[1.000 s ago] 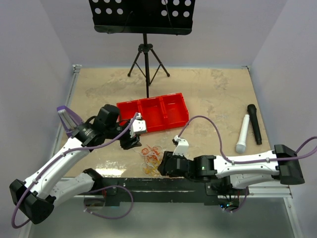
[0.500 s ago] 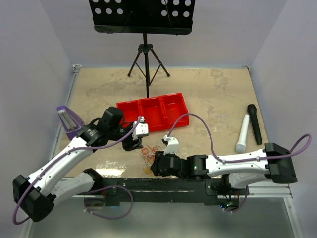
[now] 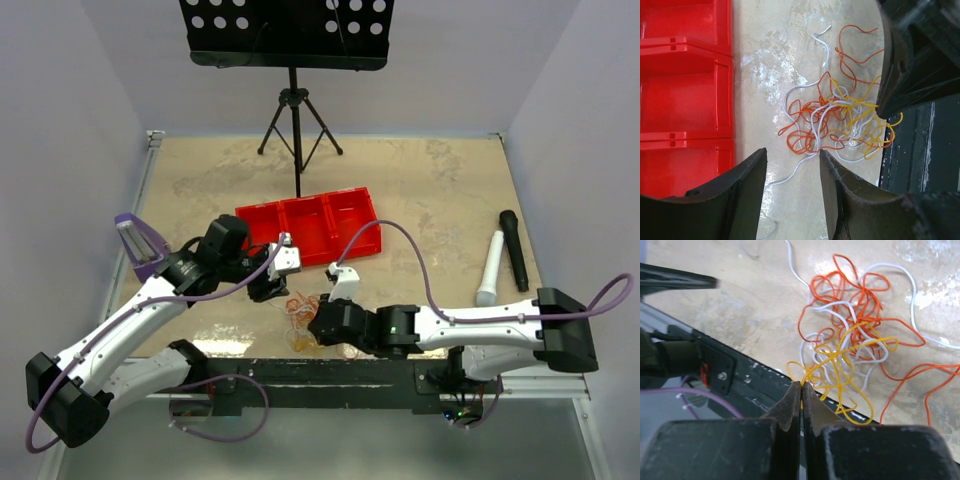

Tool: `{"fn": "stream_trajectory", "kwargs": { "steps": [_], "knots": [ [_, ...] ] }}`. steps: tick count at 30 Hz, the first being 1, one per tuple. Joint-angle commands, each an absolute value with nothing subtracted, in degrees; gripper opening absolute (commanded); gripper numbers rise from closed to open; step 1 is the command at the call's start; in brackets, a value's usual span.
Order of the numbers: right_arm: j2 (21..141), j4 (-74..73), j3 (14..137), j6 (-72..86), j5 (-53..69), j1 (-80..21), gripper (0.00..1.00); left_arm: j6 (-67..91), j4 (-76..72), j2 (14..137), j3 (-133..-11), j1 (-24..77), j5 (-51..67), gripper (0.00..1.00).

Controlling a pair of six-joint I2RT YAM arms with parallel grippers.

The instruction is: Untangle the cables

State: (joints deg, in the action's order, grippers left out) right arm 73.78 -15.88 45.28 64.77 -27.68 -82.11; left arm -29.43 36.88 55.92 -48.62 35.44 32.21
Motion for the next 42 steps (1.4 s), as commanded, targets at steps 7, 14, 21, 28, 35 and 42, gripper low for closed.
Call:
{"fn": "stream_trajectory", "kwargs": {
  "steps": [7, 14, 21, 28, 35, 42],
  "knots": [
    [57.7, -10.6, 49.0, 49.8, -20.8, -82.1, 0.0, -28.2, 28.2, 50.9, -46.3, 35.4, 47.3, 0.55],
    [58.8, -8.7, 51.7, 45.7, -17.2, -82.1, 0.0, -20.0, 17.0, 51.2, -46.3, 35.4, 55.2, 0.57],
    [62.8, -9.9, 57.8, 42.9, -18.9, -82.0, 0.0, -15.8, 13.9, 52.0, -42.8, 35.5, 60.1, 0.56],
    [60.0, -17.4, 67.8, 40.1, -24.3, -82.1, 0.0, -18.3, 15.8, 50.1, -40.8, 35.5, 55.7, 0.55],
    [57.7, -20.6, 76.5, 38.7, -28.1, -82.0, 0.0, -20.0, 16.3, 49.5, -39.2, 35.5, 56.5, 0.59],
    [57.9, -20.7, 79.2, 37.9, -30.5, -82.0, 0.0, -24.7, 21.7, 49.5, -39.2, 35.5, 59.9, 0.59]
  ]
}}
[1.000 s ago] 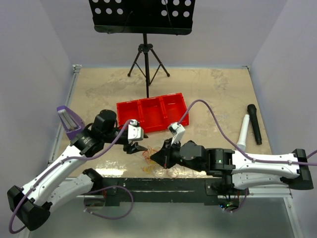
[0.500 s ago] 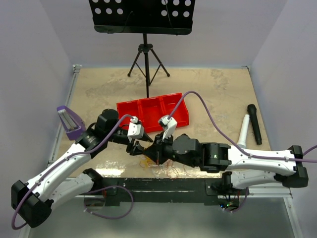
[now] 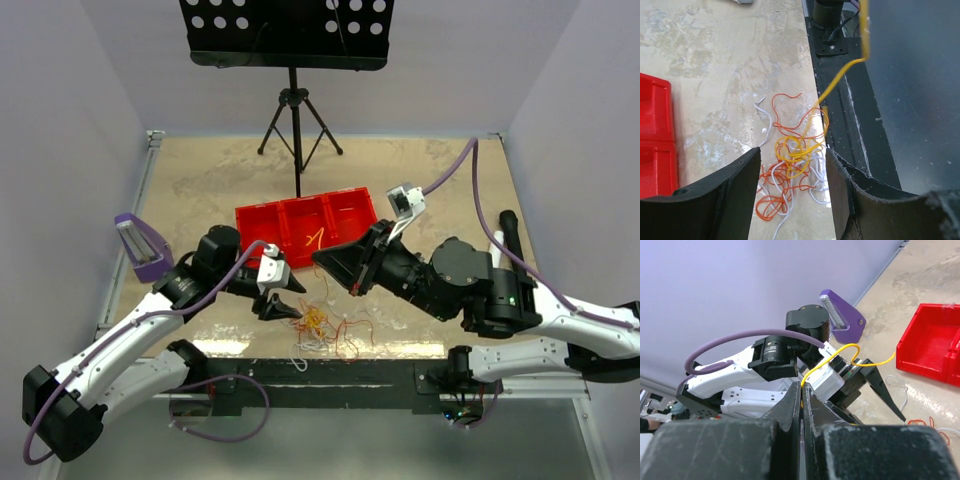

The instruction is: Untangle the cables

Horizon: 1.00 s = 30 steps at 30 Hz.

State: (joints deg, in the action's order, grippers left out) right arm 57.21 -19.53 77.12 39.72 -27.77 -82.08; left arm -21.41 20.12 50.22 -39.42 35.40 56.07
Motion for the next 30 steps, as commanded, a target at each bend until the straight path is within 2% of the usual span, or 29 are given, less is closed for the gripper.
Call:
{"fn": "stream_trajectory", "kwargs": {
  "steps": [1, 5, 7, 10, 11, 21, 25, 30],
  "knots": [
    [58.2, -20.6, 79.9, 37.7, -30.8, -82.0, 0.0, -24.7, 21.5, 49.3, -39.1, 35.5, 60.1, 0.59],
    [59.9, -21.5, 84.9, 35.3, -32.9, -82.1, 0.0, -21.4, 18.6, 49.0, -38.9, 35.5, 59.9, 0.61],
    [60.4, -19.9, 86.6, 33.8, -32.4, -82.1, 0.0, -15.7, 13.7, 48.9, -39.2, 35.5, 59.9, 0.69],
    [62.2, -17.8, 87.8, 32.9, -30.9, -82.1, 0.0, -5.7, 2.8, 48.3, -40.2, 35.5, 60.7, 0.72],
    [63.0, -17.2, 88.2, 32.9, -30.3, -82.0, 0.0, -1.9, -2.1, 48.1, -40.1, 35.5, 61.3, 0.77],
    [67.4, -12.2, 90.0, 30.9, -30.0, -82.0, 0.0, 19.6, -27.4, 48.4, -33.7, 38.5, 65.1, 0.78],
    [68.9, -12.3, 93.2, 29.3, -30.9, -81.7, 0.0, 13.5, -22.3, 48.2, -33.0, 40.2, 66.5, 0.77],
    [70.0, -13.3, 98.5, 26.6, -32.5, -81.7, 0.0, -3.6, -6.8, 48.8, -33.4, 40.3, 65.6, 0.76]
  ]
}}
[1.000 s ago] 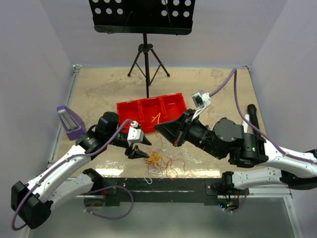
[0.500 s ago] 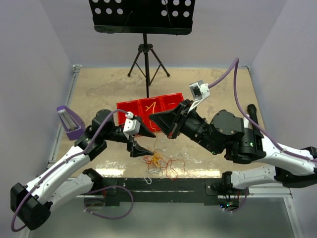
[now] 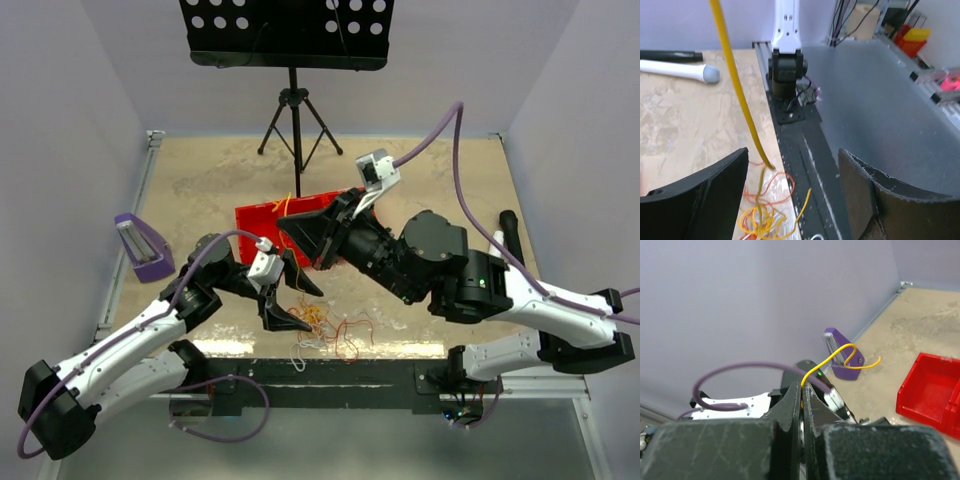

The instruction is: Untangle the cables

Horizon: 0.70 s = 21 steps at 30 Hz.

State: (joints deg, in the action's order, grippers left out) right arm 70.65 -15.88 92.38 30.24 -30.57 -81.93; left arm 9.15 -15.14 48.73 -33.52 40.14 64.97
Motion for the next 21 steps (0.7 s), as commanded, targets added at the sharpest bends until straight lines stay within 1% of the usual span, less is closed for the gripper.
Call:
{"fn": "stream_trajectory", "kwargs": {
  "steps": [1, 4, 6, 8, 9, 10, 11, 14, 21],
  "knots": [
    [70.0, -13.2, 99.5, 26.1, -32.3, -81.7, 0.0, -4.0, -7.2, 48.9, -32.8, 40.3, 63.7, 0.75],
    [70.1, -12.0, 101.0, 25.7, -30.3, -81.7, 0.0, 1.5, -16.4, 49.3, -29.3, 40.3, 57.4, 0.71],
    [70.6, -11.4, 101.2, 26.1, -28.9, -81.7, 0.0, 4.3, -23.4, 49.7, -26.7, 40.3, 54.4, 0.67],
    [71.1, -11.3, 101.7, 26.3, -28.4, -81.6, 0.0, 7.4, -29.2, 50.5, -25.3, 40.3, 52.0, 0.59],
    [71.3, -11.3, 102.1, 26.4, -28.4, -81.6, 0.0, 8.0, -30.7, 50.9, -24.6, 40.3, 51.4, 0.53],
    [71.1, -11.2, 102.4, 26.4, -28.3, -81.6, 0.0, 8.1, -31.2, 51.1, -24.3, 40.3, 50.7, 0.49],
    [70.9, -10.8, 102.7, 26.1, -28.2, -81.7, 0.0, 7.8, -31.0, 51.3, -23.7, 40.3, 49.9, 0.46],
    [70.7, -10.9, 105.5, 24.5, -28.6, -81.6, 0.0, 5.1, -28.2, 51.0, -22.5, 40.3, 50.1, 0.44],
    [72.2, -15.0, 120.8, 17.5, -32.6, -81.7, 0.0, -3.6, -21.9, 49.5, -19.4, 40.3, 50.4, 0.43]
  ]
}}
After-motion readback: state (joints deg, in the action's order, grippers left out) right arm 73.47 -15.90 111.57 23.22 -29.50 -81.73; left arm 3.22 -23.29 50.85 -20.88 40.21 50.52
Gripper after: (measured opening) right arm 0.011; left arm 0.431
